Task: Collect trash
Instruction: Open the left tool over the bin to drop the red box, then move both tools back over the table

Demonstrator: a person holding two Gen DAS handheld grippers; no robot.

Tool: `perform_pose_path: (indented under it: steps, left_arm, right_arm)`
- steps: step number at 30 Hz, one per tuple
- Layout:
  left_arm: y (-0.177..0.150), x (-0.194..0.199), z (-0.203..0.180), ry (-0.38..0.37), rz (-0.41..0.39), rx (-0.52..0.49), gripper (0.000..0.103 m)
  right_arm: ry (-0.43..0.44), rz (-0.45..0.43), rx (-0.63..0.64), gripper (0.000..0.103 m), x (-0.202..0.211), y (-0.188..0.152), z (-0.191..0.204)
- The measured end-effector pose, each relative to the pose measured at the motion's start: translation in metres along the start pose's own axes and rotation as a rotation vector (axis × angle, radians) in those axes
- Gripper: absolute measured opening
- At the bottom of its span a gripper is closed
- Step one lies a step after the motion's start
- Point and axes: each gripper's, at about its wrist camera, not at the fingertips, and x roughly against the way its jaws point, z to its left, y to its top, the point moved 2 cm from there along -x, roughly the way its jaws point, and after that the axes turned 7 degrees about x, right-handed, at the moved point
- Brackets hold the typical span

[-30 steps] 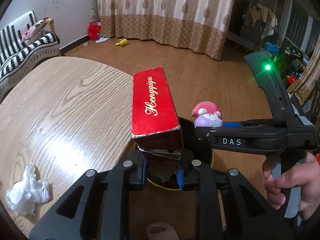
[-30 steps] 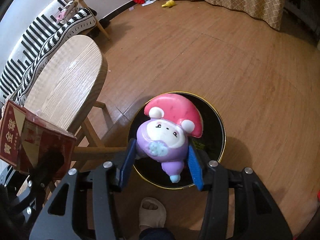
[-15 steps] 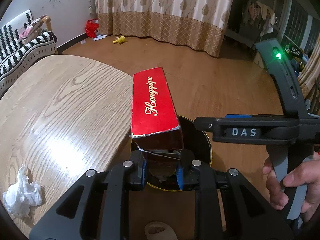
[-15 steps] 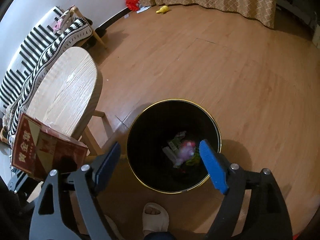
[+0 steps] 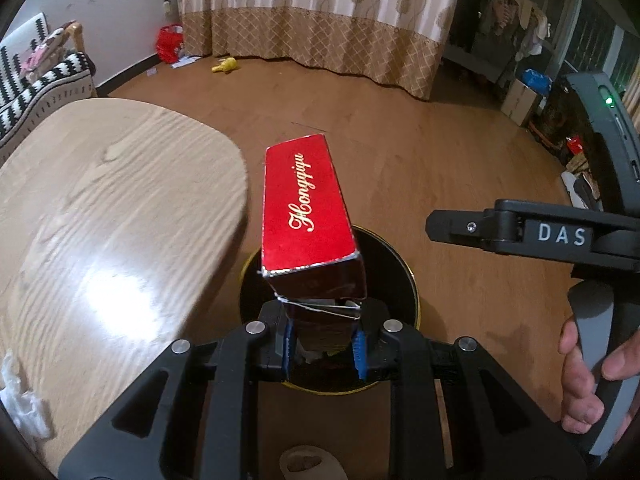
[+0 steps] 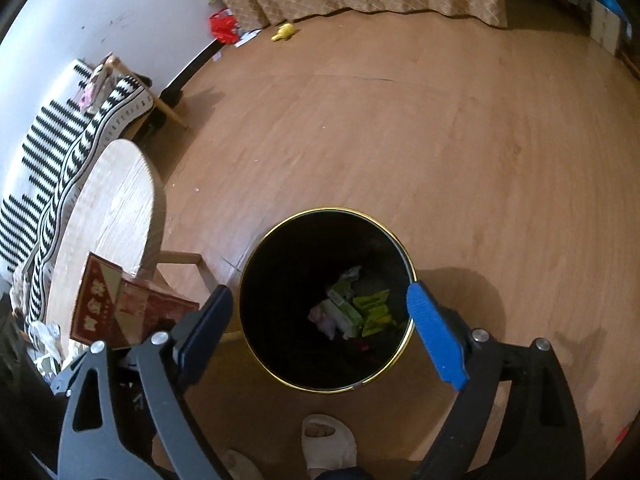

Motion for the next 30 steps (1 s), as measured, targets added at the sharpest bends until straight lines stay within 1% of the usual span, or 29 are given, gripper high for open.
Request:
perform_pose_path:
  steps: [3,5,7,8,11,13,16,20,21,23,26,28,30]
  left_arm:
    - [0.000,-0.007,-0.007,-0.017,0.004,-0.009,0.023]
    - [0.000,-0.011,-0.009,-0.020,0.004,-0.014,0.032]
    - [0.000,-0.012,-0.010,-0.015,-0.010,-0.010,0.066]
    - [0.000,-0.011,-0.011,-0.010,-0.026,-0.005,0.070]
    - [0.002,-0.008,-0.012,-0.027,-0.033,0.005,0.073]
    - [0.003,-0.006,-0.012,-0.026,-0.043,0.009,0.078]
    - [0.004,-0.001,-0.011,-0.020,-0.048,0.016,0.080]
    - [0.007,0.023,-0.001,-0.017,-0.075,0.044,0.089]
    - [0.007,0.031,0.002,-0.011,-0.082,0.050,0.091]
    - [0.005,0.050,0.013,0.015,-0.100,0.067,0.092]
    - [0.001,0.085,0.035,0.058,-0.130,0.096,0.096]
    - [-0.004,0.109,0.055,0.095,-0.157,0.114,0.096]
    - [-0.013,0.138,0.084,0.149,-0.190,0.144,0.096]
  right_arm:
    - [-0.006,-0.010,-0.020,0.086,0.004,0.000,-0.003]
    - [-0.008,-0.020,-0.030,0.086,0.006,0.001,-0.005]
    - [-0.014,-0.035,-0.043,0.086,0.009,0.001,-0.008]
    - [-0.015,-0.039,-0.048,0.086,0.010,0.000,-0.008]
    - [-0.016,-0.041,-0.056,0.086,0.010,-0.001,-0.015]
    - [-0.018,-0.043,-0.062,0.086,0.010,-0.002,-0.016]
    - [-0.016,-0.049,-0.062,0.086,0.011,-0.001,-0.014]
    - [-0.002,-0.054,-0.037,0.086,0.013,-0.001,-0.006]
    - [0.006,-0.056,-0.023,0.087,0.014,-0.001,0.000]
    - [0.014,-0.059,0.002,0.087,0.015,-0.001,0.012]
    - [0.031,-0.063,0.062,0.087,0.017,-0.002,0.041]
    - [0.038,-0.077,0.118,0.087,0.022,-0.003,0.068]
    - [0.053,-0.095,0.182,0.088,0.028,-0.005,0.100]
